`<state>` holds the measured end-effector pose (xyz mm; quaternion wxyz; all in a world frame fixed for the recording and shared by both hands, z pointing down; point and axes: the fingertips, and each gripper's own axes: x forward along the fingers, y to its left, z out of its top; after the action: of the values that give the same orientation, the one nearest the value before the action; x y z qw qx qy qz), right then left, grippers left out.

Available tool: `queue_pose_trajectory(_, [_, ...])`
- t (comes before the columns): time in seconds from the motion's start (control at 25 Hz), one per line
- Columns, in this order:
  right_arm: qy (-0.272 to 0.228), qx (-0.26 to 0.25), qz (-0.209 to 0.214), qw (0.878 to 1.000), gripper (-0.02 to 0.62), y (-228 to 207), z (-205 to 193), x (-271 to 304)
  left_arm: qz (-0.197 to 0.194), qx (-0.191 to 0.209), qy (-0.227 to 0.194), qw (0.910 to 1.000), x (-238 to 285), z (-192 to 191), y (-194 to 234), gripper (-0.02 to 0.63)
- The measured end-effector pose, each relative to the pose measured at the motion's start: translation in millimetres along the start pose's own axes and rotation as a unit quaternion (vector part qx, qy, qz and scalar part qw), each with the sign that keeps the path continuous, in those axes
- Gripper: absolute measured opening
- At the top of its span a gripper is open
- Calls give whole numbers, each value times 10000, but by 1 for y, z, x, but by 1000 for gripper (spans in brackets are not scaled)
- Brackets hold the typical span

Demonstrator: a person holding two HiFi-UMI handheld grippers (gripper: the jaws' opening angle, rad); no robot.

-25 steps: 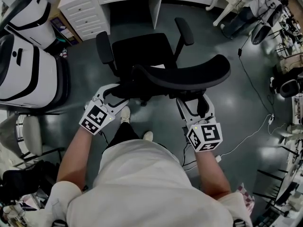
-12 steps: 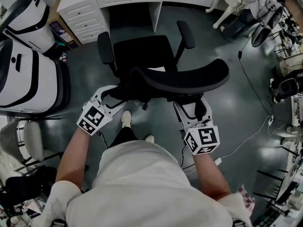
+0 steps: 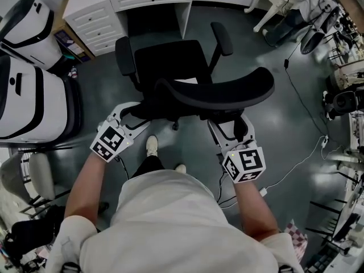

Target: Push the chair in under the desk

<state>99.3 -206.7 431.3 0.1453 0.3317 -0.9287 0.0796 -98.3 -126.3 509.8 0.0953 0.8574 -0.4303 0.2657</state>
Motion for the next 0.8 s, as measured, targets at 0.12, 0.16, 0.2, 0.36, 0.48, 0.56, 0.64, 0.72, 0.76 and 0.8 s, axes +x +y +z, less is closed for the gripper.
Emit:
queue_pose_trajectory(0.12, [5, 3, 43, 10000, 328, 2, 3, 6, -40, -12, 33, 10000, -1, 0, 7, 229])
queue_pose_trajectory(0.16, [3, 4, 58, 10000, 328, 3, 5, 7, -60, -13, 41, 10000, -1, 1, 9, 229])
queue_pose_trajectory(0.2, [-4, 5, 74, 10000, 328, 3, 6, 8, -78, -10, 48, 10000, -1, 2, 11, 229])
queue_pose_trajectory(0.36, [19, 15, 116, 9999, 328, 2, 7, 15, -128, -11, 74, 9999, 1, 2, 18, 227])
queue_pose_trajectory(0.48, [53, 16, 125, 9999, 328, 2, 9, 21, -168, 12, 77, 9998, 0, 2, 21, 224])
queue_pose_trajectory(0.56, [60, 2, 130, 9999, 328, 2, 10, 25, -208, 35, 87, 9997, 1, 2, 23, 221])
queue_pose_trajectory(0.64, [68, -19, 140, 9999, 328, 2, 9, 27, -231, 37, 98, 9997, 2, 1, 23, 219])
queue_pose_trajectory(0.72, [77, -30, 161, 9998, 328, 3, 8, 29, -236, 23, 103, 9997, 1, 0, 24, 219])
queue_pose_trajectory(0.76, [76, -32, 171, 9998, 328, 4, 9, 29, -239, 18, 104, 9997, 1, -1, 24, 219])
queue_pose_trajectory(0.8, [75, -35, 178, 9998, 328, 5, 9, 29, -246, 16, 106, 9996, 0, -1, 25, 219])
